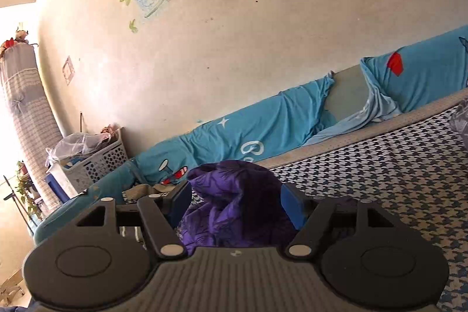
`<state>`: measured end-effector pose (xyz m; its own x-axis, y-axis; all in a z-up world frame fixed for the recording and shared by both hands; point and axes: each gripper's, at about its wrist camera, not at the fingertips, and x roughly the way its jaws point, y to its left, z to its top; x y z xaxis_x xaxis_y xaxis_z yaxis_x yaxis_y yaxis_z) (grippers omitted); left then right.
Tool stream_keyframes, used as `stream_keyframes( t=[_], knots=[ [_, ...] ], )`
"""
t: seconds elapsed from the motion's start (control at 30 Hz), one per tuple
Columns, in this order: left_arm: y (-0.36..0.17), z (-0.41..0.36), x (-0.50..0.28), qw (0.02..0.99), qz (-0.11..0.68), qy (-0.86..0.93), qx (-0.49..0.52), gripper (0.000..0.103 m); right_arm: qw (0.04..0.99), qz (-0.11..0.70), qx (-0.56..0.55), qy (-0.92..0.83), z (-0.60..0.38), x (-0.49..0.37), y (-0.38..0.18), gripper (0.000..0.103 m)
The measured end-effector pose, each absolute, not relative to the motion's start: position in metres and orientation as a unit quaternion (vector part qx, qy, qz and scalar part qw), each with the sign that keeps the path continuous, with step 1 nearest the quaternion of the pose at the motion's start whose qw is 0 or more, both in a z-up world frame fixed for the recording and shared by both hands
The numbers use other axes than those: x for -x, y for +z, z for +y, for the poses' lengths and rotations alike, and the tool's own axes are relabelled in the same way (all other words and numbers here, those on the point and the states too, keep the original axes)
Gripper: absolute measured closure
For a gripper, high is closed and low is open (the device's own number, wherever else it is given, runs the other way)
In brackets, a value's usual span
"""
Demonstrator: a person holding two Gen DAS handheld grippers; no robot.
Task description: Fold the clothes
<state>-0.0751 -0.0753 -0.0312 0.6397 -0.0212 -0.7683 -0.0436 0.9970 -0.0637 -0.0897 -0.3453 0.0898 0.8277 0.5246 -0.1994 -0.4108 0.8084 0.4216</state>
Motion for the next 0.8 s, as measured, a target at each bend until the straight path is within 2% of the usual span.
stream_keyframes(
  t=[0.1,0.33,0.4,0.43,0.5,0.6,0.8],
  knots=[
    [-0.032,-0.076,0.075,0.905,0.424,0.008,0.037,0.0,0.942,0.15,-0.167,0.248,-0.336,0.089,0.09,0.024],
    [-0.033,-0.077,0.076,0.906,0.422,0.007,0.035,0.0,0.953,0.176,-0.14,0.202,-0.316,0.07,0.08,0.026],
    [-0.033,-0.077,0.076,0.906,0.422,0.007,0.036,0.0,0.953,0.186,-0.14,0.195,-0.314,0.066,0.077,0.047],
    [-0.033,-0.076,0.076,0.906,0.422,0.006,0.036,0.0,0.952,0.191,-0.14,0.192,-0.312,0.064,0.075,0.054],
    [-0.033,-0.076,0.076,0.906,0.422,0.006,0.037,0.0,0.952,0.201,-0.14,0.186,-0.31,0.059,0.071,0.079],
    [-0.033,-0.075,0.075,0.905,0.423,0.005,0.038,0.0,0.951,0.208,-0.15,0.172,-0.315,0.059,0.069,0.087],
    [-0.032,-0.07,0.075,0.903,0.427,-0.001,0.049,0.0,0.942,0.235,-0.221,0.097,-0.366,0.075,0.063,0.09]
  ],
)
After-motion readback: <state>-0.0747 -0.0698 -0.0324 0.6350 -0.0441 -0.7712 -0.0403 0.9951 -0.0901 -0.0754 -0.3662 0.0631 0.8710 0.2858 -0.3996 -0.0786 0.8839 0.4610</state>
